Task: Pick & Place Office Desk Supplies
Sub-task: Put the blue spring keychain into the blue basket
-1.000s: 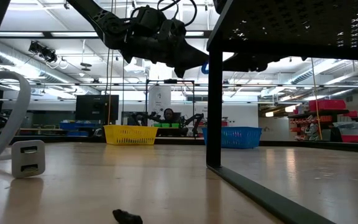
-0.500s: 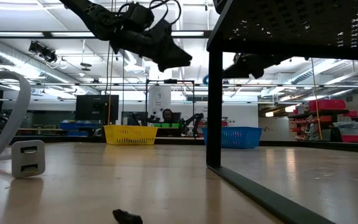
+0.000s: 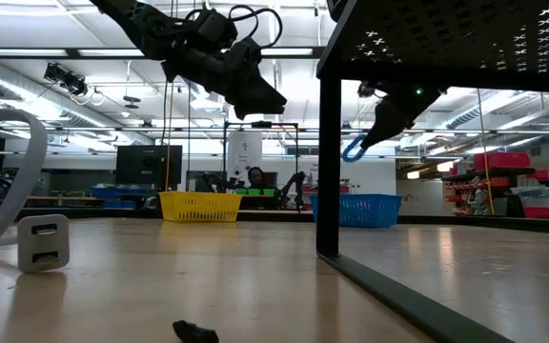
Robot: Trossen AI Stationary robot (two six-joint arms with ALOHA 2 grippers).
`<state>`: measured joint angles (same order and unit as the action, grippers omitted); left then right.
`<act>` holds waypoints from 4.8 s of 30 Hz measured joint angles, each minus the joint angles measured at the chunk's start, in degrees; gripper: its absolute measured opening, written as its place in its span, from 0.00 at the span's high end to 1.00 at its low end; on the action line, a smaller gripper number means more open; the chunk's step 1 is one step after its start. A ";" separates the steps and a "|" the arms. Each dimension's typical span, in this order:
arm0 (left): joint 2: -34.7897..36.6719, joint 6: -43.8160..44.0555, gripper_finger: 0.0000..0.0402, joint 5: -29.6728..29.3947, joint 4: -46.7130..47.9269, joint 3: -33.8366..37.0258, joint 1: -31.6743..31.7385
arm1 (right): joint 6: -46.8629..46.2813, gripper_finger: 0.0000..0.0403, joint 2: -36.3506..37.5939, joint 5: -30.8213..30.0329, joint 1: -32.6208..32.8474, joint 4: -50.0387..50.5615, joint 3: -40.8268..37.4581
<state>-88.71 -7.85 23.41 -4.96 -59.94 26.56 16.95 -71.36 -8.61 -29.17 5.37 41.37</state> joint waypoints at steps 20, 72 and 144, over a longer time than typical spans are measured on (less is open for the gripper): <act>0.00 0.00 0.57 -0.91 -2.12 0.02 -1.11 | -5.29 0.65 -11.73 2.12 -2.64 0.23 1.77; 42.45 38.37 0.58 -14.40 9.41 39.43 -39.05 | -13.30 0.52 49.11 20.30 13.37 -10.29 -20.63; -15.96 99.45 0.64 -23.00 5.94 12.69 -83.90 | -6.62 0.52 48.88 11.70 17.17 -9.80 -20.68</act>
<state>-104.67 91.60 0.41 0.98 -47.25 -57.34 10.33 -22.48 3.09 -12.00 -4.43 20.69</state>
